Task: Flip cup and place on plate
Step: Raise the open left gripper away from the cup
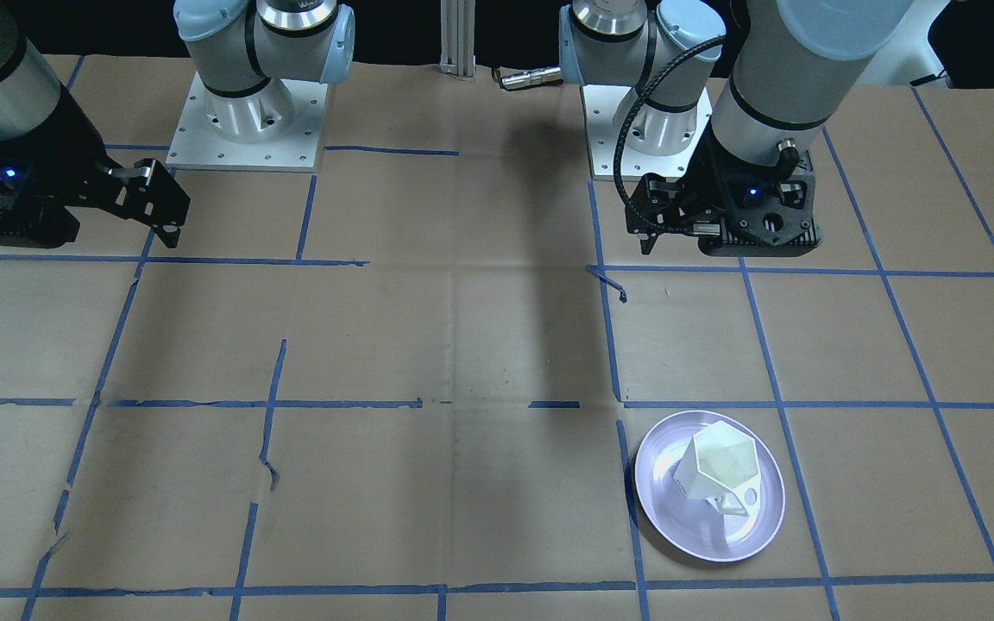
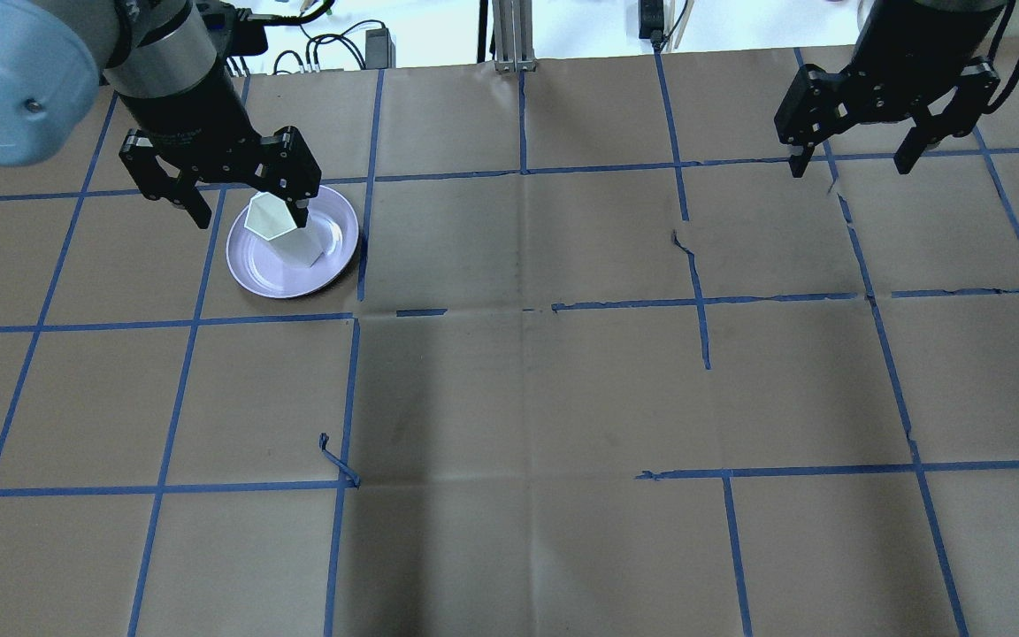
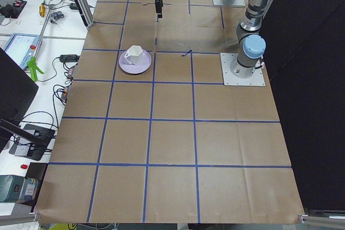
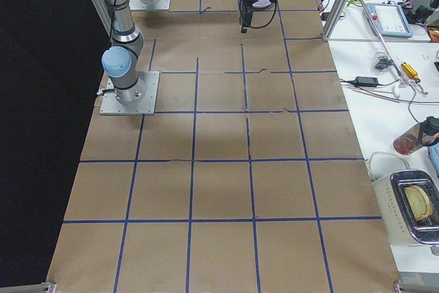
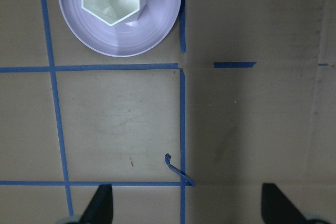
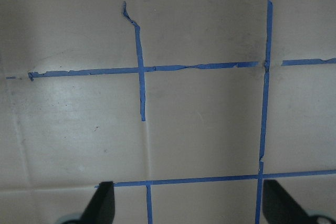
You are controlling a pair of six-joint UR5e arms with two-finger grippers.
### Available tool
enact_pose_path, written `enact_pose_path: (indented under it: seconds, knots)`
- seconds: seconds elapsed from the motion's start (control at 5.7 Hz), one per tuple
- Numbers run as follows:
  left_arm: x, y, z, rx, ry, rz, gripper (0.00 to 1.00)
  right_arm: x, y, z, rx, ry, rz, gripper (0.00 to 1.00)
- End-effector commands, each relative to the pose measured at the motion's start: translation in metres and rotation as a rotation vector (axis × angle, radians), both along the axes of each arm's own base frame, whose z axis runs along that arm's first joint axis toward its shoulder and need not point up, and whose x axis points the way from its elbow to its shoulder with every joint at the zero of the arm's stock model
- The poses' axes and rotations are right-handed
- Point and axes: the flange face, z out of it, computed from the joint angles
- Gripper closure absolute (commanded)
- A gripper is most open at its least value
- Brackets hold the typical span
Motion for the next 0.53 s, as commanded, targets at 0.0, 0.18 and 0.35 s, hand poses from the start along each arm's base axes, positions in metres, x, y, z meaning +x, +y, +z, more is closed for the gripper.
enact_pose_path:
  seconds: [0.0, 0.18, 0.35]
  knots:
    - [-0.0138, 0.0034, -0.0007, 0.004, 0.014, -0.007, 0.00, 0.0000, 0.0000, 0.0000, 0.000, 0.000, 0.000, 0.00]
    - [-0.0140, 0.0028, -0.0014, 0.004, 0.015, -0.007, 0.00, 0.0000, 0.0000, 0.0000, 0.000, 0.000, 0.000, 0.00]
    - [-0.0141, 0.0050, 0.0027, -0.005, 0.017, -0.009, 0.00, 0.0000, 0.0000, 0.0000, 0.000, 0.000, 0.000, 0.00]
